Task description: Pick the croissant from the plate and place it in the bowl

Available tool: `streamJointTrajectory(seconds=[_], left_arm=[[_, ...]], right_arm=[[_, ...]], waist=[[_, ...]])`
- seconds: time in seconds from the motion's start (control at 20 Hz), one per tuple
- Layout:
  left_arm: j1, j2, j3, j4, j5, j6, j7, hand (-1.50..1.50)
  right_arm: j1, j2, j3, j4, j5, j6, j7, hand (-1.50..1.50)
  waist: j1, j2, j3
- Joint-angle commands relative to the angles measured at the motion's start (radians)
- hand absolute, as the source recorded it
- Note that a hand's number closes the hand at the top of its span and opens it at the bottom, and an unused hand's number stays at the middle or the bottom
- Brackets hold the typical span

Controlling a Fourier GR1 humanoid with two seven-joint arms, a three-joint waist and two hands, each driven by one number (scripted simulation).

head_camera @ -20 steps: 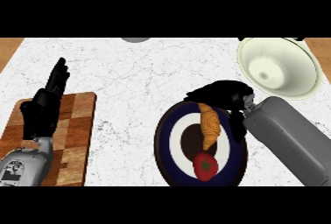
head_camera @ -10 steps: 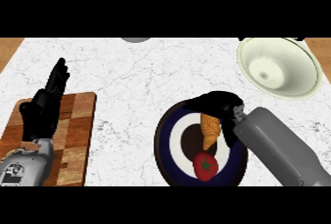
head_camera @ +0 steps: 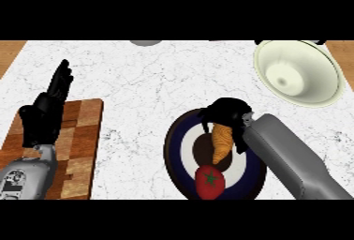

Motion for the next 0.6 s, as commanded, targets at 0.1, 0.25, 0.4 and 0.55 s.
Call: streamJointTrajectory(seconds=[0.1,0.25,0.4,0.55], left_arm=[[-0.007,-0.019,0.021,0.071,-0.006,-0.016,-0.063,0.0],[0.003,-0.01,0.02,-0.02,-0.02,-0.021,0.024,0.0],[0.02,-0.012,0.031,-0.054,-0.001,-0.04,0.033,0.0],[0.066,-0.02,0.031,-0.088,-0.016,-0.036,0.022,0.0]], right_arm=[[0.018,0.057,0.001,0.078,0.089,-0.076,-0.084,1.5],[0.0,0.073,-0.058,0.117,0.091,-0.092,-0.113,1.5],[-0.001,0.055,-0.085,0.07,0.089,-0.048,-0.151,1.5],[0.038,-0.001,-0.093,-0.023,0.109,-0.058,-0.22,1.5]], waist=[[-0.003,0.006,0.002],[0.0,0.005,0.002],[-0.001,0.004,0.002],[-0.003,0.003,0.002]])
